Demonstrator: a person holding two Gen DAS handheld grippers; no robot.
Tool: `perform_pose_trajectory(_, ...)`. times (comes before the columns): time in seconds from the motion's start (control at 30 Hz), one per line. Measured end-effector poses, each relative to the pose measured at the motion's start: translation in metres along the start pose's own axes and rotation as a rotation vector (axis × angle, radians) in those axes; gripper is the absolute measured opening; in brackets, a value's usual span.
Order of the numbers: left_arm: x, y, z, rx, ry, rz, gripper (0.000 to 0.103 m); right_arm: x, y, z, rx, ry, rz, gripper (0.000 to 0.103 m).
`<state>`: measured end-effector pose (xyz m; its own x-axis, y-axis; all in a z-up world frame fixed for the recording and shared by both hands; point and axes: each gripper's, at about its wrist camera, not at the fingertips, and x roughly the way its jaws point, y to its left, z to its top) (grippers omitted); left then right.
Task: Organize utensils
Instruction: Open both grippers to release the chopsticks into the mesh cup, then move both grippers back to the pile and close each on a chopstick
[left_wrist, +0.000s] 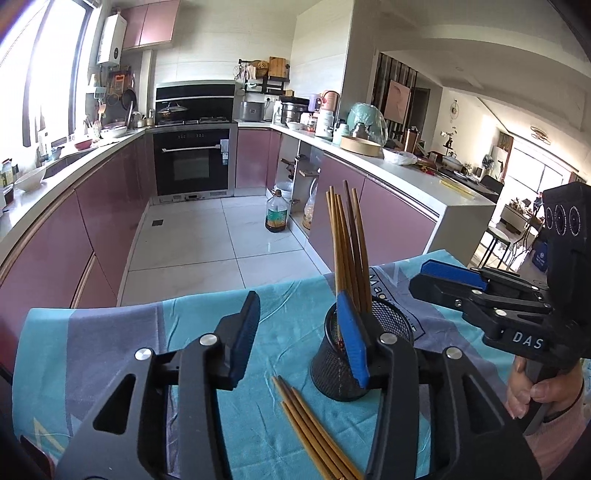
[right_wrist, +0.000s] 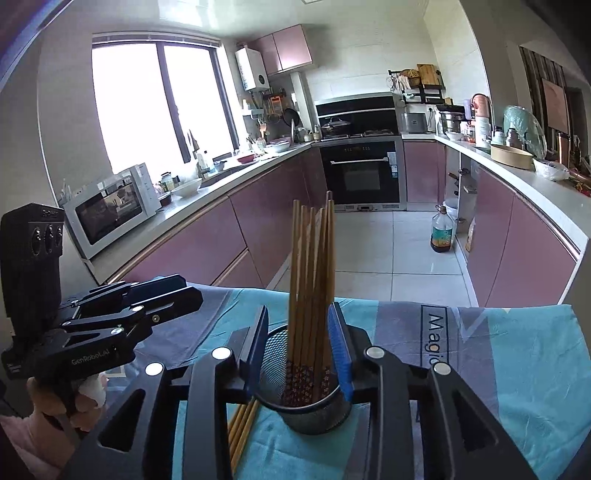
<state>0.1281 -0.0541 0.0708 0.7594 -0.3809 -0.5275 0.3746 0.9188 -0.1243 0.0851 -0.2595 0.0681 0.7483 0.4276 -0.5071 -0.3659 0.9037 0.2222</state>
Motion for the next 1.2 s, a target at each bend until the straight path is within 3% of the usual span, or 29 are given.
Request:
perform_pose_trajectory(0.13,-0.010,0.008,-0.018,0.008,0.011,0.025,0.049,-0.009,0.016,-0.019,-0.031,0.018,0.065,0.034)
perform_pose_trajectory(0.27,-0.010,0.021,-0.055,-0.014,0.087,0.027,0.051,0.002,0.030,-0.046,-0.033,0.105,0.129,0.035)
perform_pose_trajectory(0.43,0.003,0.030,-0.100,-0.031,0.200,0.041,0.051,0.025,0.035,-0.082,-0.004,0.217,0.129,0.035)
perform_pose_trajectory(0.67,0.013,0.033,-0.149,-0.043,0.283,0.033,0.051,0.045,0.040,-0.111,0.016,0.310,0.089,0.035)
perform_pose_trajectory(1.2,0.021,0.009,-0.159,0.004,0.321,0.033,0.051,0.058,0.057,-0.126,-0.060,0.340,0.013,0.034)
